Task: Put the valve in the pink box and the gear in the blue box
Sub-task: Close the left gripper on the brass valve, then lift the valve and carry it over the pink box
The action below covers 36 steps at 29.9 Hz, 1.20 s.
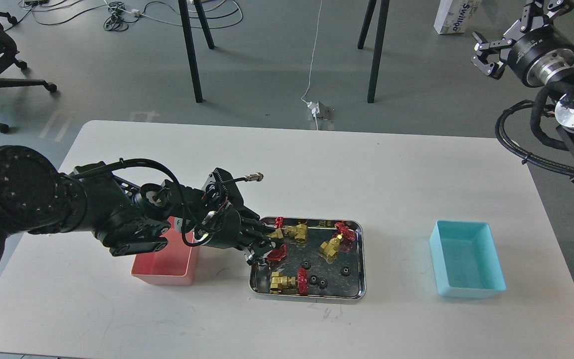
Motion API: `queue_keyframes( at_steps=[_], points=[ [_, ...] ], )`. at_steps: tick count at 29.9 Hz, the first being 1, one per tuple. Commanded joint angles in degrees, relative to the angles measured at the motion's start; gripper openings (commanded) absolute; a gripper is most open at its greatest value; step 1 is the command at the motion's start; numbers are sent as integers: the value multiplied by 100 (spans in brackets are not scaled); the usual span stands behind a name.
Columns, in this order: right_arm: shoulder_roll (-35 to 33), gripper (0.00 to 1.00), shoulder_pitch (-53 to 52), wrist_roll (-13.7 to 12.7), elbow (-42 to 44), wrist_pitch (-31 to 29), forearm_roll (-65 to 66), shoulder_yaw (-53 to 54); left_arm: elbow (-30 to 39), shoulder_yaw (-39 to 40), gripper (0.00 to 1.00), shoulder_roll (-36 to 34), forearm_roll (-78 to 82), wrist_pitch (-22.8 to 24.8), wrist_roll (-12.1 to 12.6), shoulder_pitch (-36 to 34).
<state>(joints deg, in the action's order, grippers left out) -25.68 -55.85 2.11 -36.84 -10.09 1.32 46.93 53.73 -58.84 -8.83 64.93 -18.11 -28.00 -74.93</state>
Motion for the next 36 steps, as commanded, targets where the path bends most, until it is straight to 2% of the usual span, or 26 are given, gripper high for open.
queue_keyframes(
  at_steps=[1,10,16,19,25,30,36],
  points=[
    [1,99,4,0,1,25,0,0,321,30,18,-242,20,-61,0,-162],
    [107,99,-215,-35,-8,209,0,9,1394,57,18,-953,46,-70,0,-979],
    [98,99,-646,-70,1,841,9,-9,2105,486,18,-2454,730,-70,0,-1402],
    [98,99,-760,-97,-8,1114,9,-17,2194,671,18,-3263,1222,-70,0,-1402],
    [124,99,-743,-123,-8,1176,0,-17,2194,716,18,-4372,1987,-70,0,-1236],
    [185,99,-752,-158,97,1194,9,-26,2194,865,18,-4549,2120,-79,0,-753],
    [475,99,-1199,-782,519,1519,9,-26,2194,1418,19,-4409,2138,-79,0,3]
  ],
)
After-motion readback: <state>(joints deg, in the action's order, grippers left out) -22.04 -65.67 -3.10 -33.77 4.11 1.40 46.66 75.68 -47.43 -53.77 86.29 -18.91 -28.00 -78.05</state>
